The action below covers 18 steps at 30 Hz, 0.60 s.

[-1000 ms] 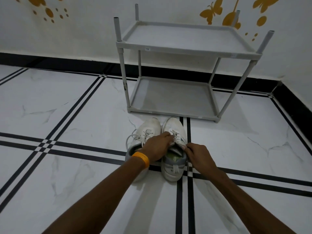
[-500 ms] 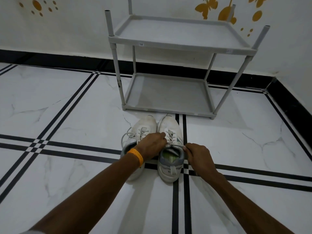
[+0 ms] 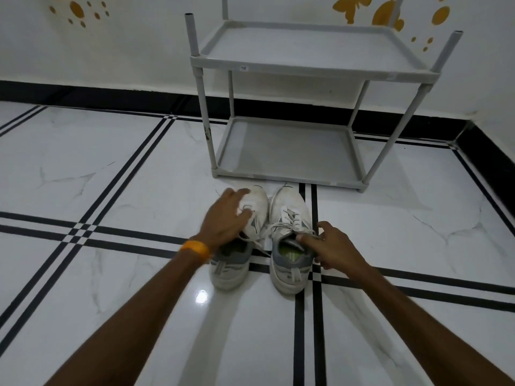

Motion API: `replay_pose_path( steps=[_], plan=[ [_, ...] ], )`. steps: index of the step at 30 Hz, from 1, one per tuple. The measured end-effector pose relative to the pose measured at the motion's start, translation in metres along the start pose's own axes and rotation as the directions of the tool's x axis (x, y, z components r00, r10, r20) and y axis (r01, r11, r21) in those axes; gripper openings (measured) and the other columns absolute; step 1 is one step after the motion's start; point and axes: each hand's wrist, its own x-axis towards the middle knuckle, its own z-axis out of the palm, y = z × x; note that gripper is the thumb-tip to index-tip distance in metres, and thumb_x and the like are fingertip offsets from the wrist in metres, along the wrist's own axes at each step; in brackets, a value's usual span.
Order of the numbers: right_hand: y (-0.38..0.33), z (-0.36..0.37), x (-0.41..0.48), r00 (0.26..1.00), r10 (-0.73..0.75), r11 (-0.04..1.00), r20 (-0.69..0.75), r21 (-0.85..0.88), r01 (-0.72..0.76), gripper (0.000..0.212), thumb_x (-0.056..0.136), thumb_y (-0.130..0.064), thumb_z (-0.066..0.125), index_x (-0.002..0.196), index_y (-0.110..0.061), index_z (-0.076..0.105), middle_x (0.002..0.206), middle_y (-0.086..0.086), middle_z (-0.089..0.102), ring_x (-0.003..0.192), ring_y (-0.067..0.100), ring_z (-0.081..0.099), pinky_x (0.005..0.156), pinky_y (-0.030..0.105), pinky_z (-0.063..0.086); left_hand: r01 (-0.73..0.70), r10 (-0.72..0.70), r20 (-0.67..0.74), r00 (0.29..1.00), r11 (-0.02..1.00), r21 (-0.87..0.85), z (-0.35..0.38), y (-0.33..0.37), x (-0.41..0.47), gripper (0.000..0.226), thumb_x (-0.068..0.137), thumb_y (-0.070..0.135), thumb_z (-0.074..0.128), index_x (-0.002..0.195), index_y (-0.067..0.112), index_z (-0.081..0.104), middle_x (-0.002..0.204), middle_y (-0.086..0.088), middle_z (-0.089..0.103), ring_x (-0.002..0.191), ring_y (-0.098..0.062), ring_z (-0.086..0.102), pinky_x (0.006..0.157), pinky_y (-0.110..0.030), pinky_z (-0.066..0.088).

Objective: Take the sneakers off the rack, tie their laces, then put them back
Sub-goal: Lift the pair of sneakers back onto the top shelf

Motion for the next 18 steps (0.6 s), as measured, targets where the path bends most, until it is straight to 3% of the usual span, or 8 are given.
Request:
replay_pose_path(
  steps=[1,3,5,9,13,18],
  plan=[
    [0.000,0.001,0.002,1.000,0.024,0.999,0.011,-0.043,-0.023,0.053,0.074,-0.057,0.069,0.105,-0.022,0.044,0.098,0.003,0.063,0.082,0.026,0.068,0.069,0.041,0.060,0.117,-0.117,0.035,0.992,0.993,0.003,-0.009,-0.016,-0.004,0.055,0.085,0.041,0.058,0.135,0.024,0.048,0.115,-0.006,0.059,0.101,-0.027,0.059,0.086,-0.033,0.047],
    [0.001,0.005,0.009,0.993,0.108,0.994,0.050,-0.013,-0.108,0.052,0.075,-0.046,0.071,0.109,-0.015,0.049,0.103,0.005,0.062,0.088,0.027,0.068,0.077,0.046,0.060,0.325,-0.313,0.247,0.917,0.946,-0.010,-0.017,-0.038,-0.015,0.062,0.074,0.053,0.061,0.130,0.030,0.048,0.112,-0.002,0.063,0.101,-0.026,0.061,0.090,-0.037,0.051],
    [0.002,0.012,0.014,0.986,0.145,0.989,0.085,-0.003,-0.146,0.038,0.082,-0.036,0.064,0.109,-0.011,0.054,0.106,0.011,0.064,0.089,0.029,0.067,0.078,0.048,0.060,0.419,-0.387,0.332,0.860,0.908,-0.027,-0.008,-0.046,-0.022,0.063,0.073,0.044,0.068,0.129,0.026,0.048,0.115,-0.006,0.065,0.101,-0.026,0.061,0.090,-0.037,0.052],
    [0.002,0.028,0.020,1.000,-0.005,0.986,0.007,-0.168,0.006,0.026,0.092,-0.028,0.050,0.103,-0.005,0.055,0.104,0.018,0.066,0.085,0.029,0.062,0.072,0.035,0.050,0.342,-0.355,0.211,0.911,0.935,0.095,0.013,-0.035,-0.015,0.034,0.088,0.020,0.055,0.120,0.007,0.050,0.112,-0.019,0.066,0.096,-0.034,0.060,0.078,-0.032,0.043],
    [0.006,0.030,0.017,0.992,-0.098,0.989,-0.083,-0.122,0.088,0.022,0.095,-0.018,0.049,0.112,-0.004,0.056,0.110,0.016,0.066,0.095,0.029,0.061,0.075,0.029,0.041,0.283,-0.271,0.094,0.958,0.949,-0.141,0.019,-0.015,-0.010,0.043,0.086,0.030,0.042,0.123,0.013,0.053,0.115,-0.013,0.068,0.098,-0.034,0.063,0.085,-0.035,0.048],
    [-0.005,-0.006,0.005,0.973,-0.184,0.982,-0.139,-0.066,0.177,0.027,0.094,-0.015,0.051,0.120,-0.010,0.056,0.114,0.008,0.064,0.102,0.025,0.060,0.084,0.032,0.046,0.222,-0.227,0.008,0.974,0.941,-0.257,0.012,0.013,-0.006,0.037,0.091,0.012,0.047,0.127,0.021,0.049,0.111,-0.006,0.069,0.093,-0.027,0.066,0.086,-0.041,0.055]
  ],
)
